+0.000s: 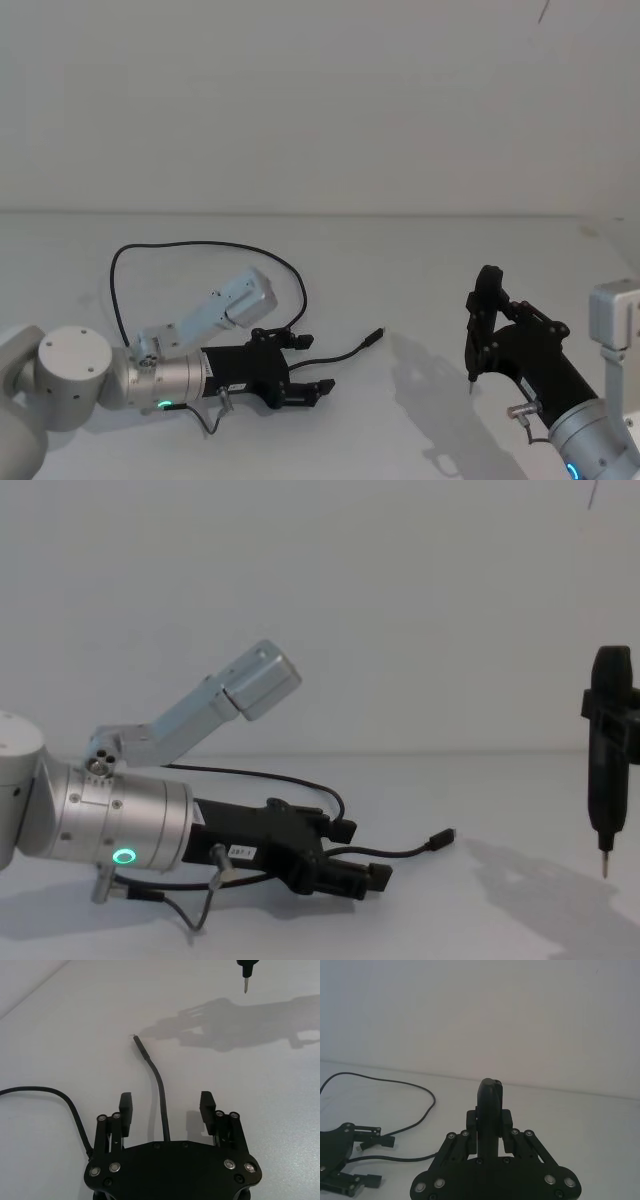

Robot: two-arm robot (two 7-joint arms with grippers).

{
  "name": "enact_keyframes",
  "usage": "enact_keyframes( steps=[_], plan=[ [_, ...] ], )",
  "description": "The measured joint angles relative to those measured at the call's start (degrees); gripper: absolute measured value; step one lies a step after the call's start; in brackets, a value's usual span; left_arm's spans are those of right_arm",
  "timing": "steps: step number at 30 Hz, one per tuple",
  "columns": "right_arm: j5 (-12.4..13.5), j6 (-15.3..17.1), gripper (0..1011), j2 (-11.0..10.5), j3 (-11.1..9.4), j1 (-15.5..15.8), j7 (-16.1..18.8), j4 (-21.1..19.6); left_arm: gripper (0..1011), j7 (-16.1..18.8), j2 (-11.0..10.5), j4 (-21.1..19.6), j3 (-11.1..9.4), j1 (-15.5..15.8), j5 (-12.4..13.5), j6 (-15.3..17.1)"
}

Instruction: Pick up the data cable with the one hand.

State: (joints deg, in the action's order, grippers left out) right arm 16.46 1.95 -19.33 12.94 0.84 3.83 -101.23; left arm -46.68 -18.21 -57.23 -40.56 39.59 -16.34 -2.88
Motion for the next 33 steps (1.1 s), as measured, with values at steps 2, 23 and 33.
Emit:
enact_keyframes(
  steps=[2,23,33],
  plan=[
    [0.0,0.0,279,0.0,0.0,0.0,0.0,0.0,789,-0.1,0.2,0.3,-0.1,0.3,0.2,0.1],
    [0.0,0.0,279,0.0,0.0,0.0,0.0,0.0,153,-0.5,1.1,2.0,-0.1,1.0,0.7,-1.5],
    [0.0,0.0,279,0.0,0.0,0.0,0.0,0.0,40,-1.0,-0.2,-0.3,0.1,0.3,0.6,-2.3]
  ],
)
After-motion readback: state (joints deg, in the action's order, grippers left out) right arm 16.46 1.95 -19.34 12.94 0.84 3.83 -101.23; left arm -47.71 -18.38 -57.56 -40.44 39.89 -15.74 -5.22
